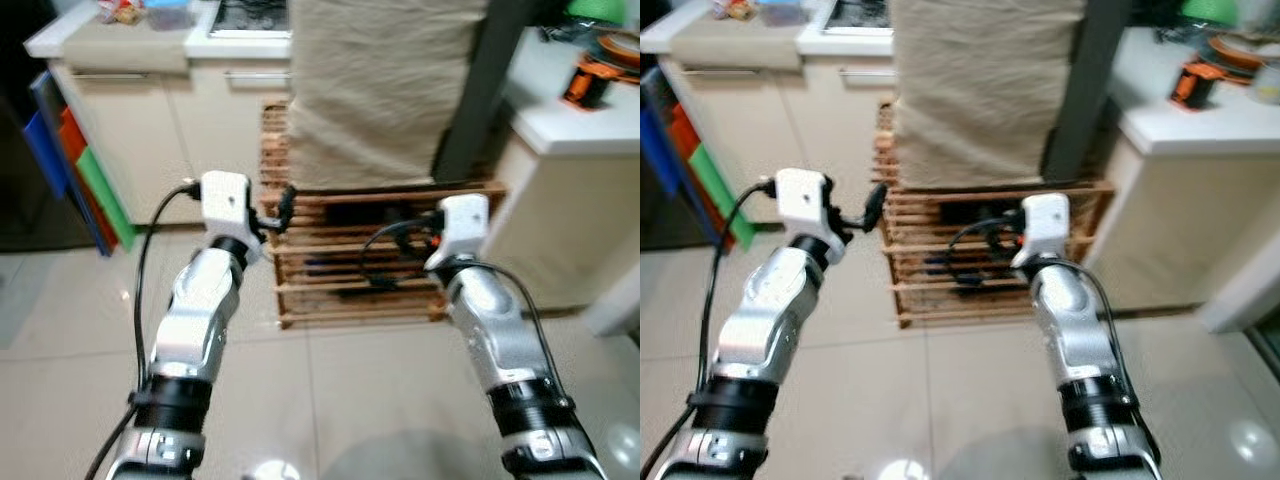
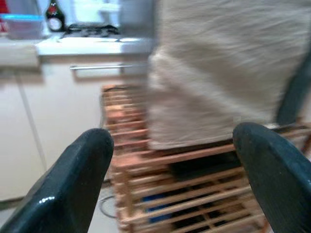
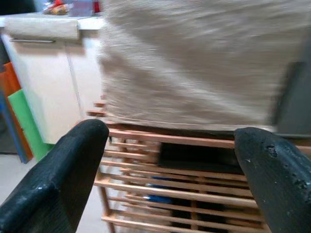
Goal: Restocking fridge
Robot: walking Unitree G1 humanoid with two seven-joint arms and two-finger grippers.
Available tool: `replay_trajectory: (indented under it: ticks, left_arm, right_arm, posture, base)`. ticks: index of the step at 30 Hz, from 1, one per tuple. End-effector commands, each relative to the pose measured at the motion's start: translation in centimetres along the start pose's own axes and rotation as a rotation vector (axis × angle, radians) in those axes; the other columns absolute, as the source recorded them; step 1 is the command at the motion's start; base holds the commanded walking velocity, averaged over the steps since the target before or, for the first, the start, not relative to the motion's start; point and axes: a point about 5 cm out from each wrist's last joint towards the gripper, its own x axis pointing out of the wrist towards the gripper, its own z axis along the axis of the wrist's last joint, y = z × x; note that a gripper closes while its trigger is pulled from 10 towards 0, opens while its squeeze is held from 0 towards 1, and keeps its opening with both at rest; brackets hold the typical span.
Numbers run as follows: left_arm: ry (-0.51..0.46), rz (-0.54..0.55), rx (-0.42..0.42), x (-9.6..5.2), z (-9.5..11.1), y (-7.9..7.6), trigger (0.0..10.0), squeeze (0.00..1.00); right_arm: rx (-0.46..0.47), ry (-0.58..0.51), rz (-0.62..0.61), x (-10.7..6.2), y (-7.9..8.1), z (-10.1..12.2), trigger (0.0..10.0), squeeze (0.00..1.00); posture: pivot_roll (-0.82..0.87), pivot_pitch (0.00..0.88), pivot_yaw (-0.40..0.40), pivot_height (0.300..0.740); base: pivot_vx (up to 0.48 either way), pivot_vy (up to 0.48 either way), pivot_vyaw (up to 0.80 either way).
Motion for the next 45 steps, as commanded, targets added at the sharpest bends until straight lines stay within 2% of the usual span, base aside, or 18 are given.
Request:
replay_trajectory:
  ticks: [1, 11, 14, 29, 33, 38, 45]
  left_arm:
    - [0.001, 0.009, 0.005, 0.2, 0.1, 0.2, 10.0, 0.00]
    - [0.003, 0.009, 0.005, 0.3, 0.1, 0.3, 10.0, 0.00]
    - [0.007, 0.001, -0.002, 0.3, 0.0, 0.4, 10.0, 0.00]
    - [0.032, 0.000, 0.003, 0.2, -0.4, 0.7, 10.0, 0.00]
    - [-0.012, -0.068, -0.019, -0.1, 0.1, -0.1, 10.0, 0.00]
    - [-0.041, -0.124, 0.016, -0.3, 0.9, -0.4, 10.0, 0.00]
    - [-0.046, -0.168, 0.011, -0.2, 0.9, -1.0, 10.0, 0.00]
  right_arm:
    - [-0.022, -0.035, 0.023, -0.2, 0.5, 0.5, 10.0, 0.00]
    - [-0.026, -0.033, 0.004, -0.3, 0.0, 0.3, 10.0, 0.00]
    - [-0.026, -0.032, -0.001, -0.4, 0.0, 0.2, 10.0, 0.00]
    - [-0.034, -0.054, -0.052, -1.0, -0.7, 0.3, 10.0, 0.00]
    - [-0.014, -0.093, -0.132, -1.7, -2.1, 0.6, 10.0, 0.00]
    - [0.012, -0.118, -0.239, -2.7, -3.9, 0.7, 10.0, 0.00]
    - [0.021, -0.105, -0.247, -2.3, -3.7, 0.3, 10.0, 0.00]
  posture:
    - [-0.13, 0.000, 0.008, 0.740]
    - [-0.12, 0.000, 0.013, 0.740]
    - [-0.12, 0.000, 0.014, 0.740]
    - [-0.13, 0.016, 0.012, 0.740]
    - [-0.13, 0.021, 0.011, 0.740]
    - [-0.12, 0.018, 0.009, 0.740]
    - [-0.11, 0.000, 0.016, 0.740]
  base:
    - [0.382, 0.289, 0.00]
    - [0.383, 0.289, 0.00]
    - [0.000, 0.450, 0.00]
    - [0.000, 0.480, -0.77]
    - [0.000, 0.480, -0.76]
    - [0.000, 0.480, -0.75]
    - [0.000, 0.480, -0.74]
